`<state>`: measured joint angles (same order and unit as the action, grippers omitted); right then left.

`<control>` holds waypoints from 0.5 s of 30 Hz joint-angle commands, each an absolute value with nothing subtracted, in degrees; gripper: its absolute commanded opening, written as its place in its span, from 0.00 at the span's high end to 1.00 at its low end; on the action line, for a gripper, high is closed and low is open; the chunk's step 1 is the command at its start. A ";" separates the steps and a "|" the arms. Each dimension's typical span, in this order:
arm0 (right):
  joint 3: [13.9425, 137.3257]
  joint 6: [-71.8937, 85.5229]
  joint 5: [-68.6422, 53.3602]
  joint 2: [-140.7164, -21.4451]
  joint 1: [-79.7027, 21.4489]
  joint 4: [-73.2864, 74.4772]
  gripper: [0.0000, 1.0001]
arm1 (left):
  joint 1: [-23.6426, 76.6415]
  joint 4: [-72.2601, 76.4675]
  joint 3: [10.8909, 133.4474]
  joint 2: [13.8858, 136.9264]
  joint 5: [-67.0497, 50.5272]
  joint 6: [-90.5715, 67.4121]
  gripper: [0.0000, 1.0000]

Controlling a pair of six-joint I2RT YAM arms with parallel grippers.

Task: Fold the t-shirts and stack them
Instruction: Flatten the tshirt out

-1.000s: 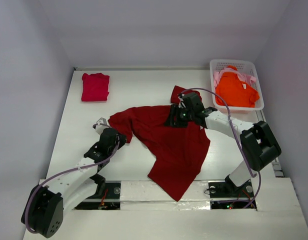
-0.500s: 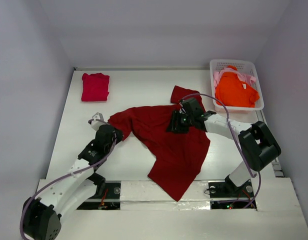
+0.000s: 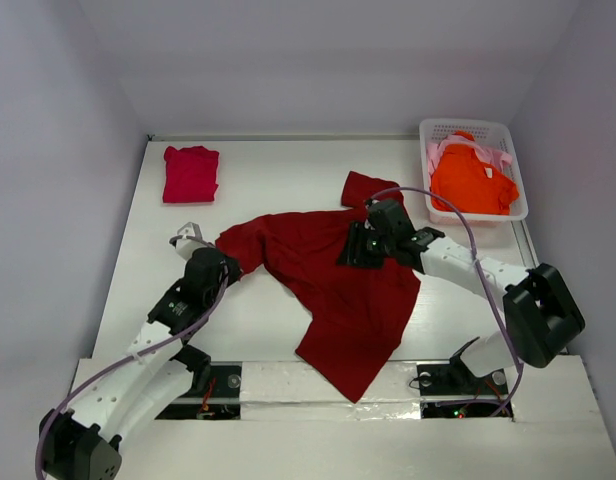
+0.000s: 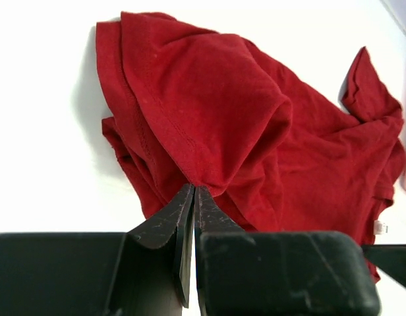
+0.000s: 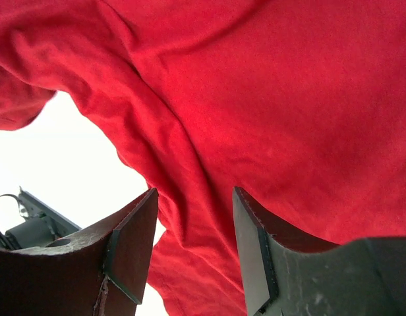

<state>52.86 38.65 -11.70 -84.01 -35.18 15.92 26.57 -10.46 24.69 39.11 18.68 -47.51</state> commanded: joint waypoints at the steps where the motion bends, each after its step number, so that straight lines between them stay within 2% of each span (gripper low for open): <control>1: 51.07 40.43 -9.49 -82.00 -37.00 17.05 0.45 | 26.81 -11.51 28.56 36.92 20.39 -46.23 1.00; 15: 52.38 42.63 -1.50 -82.53 -42.01 24.26 0.45 | 26.81 -14.06 32.69 36.74 22.06 -44.21 1.00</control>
<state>50.74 41.52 -4.80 -82.56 -40.69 22.41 26.57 -13.80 29.74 37.28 20.69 -45.47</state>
